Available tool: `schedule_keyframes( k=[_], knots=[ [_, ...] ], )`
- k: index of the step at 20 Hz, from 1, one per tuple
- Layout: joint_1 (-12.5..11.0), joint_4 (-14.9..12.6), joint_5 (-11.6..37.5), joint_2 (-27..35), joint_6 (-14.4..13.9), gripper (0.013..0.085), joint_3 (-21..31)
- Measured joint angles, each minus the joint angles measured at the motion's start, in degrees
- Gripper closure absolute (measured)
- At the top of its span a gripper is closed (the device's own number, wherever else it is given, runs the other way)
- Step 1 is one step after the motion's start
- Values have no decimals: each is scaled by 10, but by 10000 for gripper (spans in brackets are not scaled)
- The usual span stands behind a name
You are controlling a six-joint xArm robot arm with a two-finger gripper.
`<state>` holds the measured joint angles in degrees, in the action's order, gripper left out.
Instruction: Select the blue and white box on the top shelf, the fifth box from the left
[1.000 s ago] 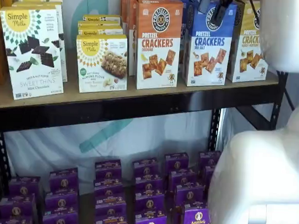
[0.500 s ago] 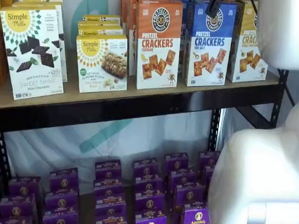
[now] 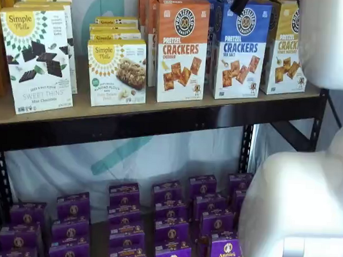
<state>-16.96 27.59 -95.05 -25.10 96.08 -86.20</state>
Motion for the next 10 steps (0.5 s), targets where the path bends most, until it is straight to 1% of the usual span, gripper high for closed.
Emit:
schedule_keyframes(
  k=[3, 10],
  knots=[
    [-5, 1, 8, 8, 5, 130, -7],
    [-15, -11, -13, 56, 18, 130, -62]
  ],
)
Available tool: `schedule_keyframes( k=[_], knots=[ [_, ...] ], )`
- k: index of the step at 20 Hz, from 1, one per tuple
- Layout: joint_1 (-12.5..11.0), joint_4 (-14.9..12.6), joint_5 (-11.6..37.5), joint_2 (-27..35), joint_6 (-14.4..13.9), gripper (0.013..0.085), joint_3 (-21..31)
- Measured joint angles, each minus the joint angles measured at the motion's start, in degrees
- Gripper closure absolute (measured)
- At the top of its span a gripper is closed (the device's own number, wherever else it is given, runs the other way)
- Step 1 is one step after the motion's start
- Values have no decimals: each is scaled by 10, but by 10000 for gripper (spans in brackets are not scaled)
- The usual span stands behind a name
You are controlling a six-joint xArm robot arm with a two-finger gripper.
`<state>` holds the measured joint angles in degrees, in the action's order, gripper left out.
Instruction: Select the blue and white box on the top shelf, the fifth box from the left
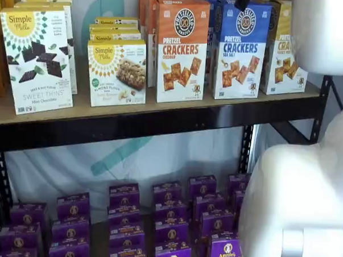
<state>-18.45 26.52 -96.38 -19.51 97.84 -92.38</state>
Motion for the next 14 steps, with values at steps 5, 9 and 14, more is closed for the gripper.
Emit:
schedule_keyframes(
  k=[5, 9, 14],
  knots=[
    [3, -15, 2, 25, 5, 130, -21],
    [8, -25, 5, 39, 7, 130, -30],
    [14, -38, -6, 62, 7, 130, -51]
  ],
)
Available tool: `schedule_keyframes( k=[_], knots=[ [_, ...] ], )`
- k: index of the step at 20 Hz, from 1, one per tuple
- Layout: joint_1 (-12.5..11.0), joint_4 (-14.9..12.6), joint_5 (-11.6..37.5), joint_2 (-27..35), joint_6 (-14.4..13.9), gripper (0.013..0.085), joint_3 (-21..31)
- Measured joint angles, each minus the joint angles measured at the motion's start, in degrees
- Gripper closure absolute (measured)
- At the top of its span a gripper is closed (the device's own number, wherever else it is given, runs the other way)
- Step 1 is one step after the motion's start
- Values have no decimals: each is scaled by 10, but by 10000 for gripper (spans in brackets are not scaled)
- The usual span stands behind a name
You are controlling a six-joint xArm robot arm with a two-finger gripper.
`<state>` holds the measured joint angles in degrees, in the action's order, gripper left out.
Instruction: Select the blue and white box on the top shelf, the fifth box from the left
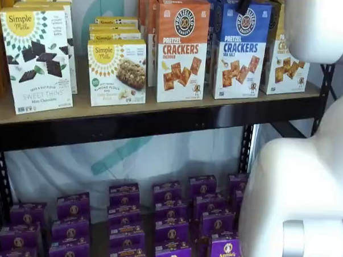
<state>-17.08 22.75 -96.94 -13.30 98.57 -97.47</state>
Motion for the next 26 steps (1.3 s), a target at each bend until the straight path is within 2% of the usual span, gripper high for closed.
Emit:
schedule_keyframes(
  k=[8, 26],
  knots=[
    [5, -3, 12, 13, -1, 130, -4],
    [29, -53, 24, 33, 0, 130, -7]
  ],
)
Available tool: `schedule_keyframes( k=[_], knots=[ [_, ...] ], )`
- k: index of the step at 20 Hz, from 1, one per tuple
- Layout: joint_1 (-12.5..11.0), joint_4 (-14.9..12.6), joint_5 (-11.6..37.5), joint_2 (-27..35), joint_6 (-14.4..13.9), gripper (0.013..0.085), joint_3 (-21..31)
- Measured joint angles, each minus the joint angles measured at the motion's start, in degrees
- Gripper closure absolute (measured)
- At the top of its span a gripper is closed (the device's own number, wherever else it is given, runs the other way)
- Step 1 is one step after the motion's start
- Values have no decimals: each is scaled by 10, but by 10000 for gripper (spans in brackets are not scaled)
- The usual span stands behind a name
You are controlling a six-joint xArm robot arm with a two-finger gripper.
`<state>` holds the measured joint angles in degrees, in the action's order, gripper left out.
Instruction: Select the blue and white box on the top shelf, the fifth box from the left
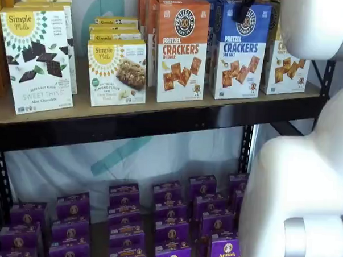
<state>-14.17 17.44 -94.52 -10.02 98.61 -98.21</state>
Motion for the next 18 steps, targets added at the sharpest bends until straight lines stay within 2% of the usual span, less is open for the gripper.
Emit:
schedule_keyframes(
  k=[12, 18],
  knots=[
    [22, -60, -72, 41, -5, 130, -51],
    [31, -69, -75, 43, -10, 130, -46]
  ],
)
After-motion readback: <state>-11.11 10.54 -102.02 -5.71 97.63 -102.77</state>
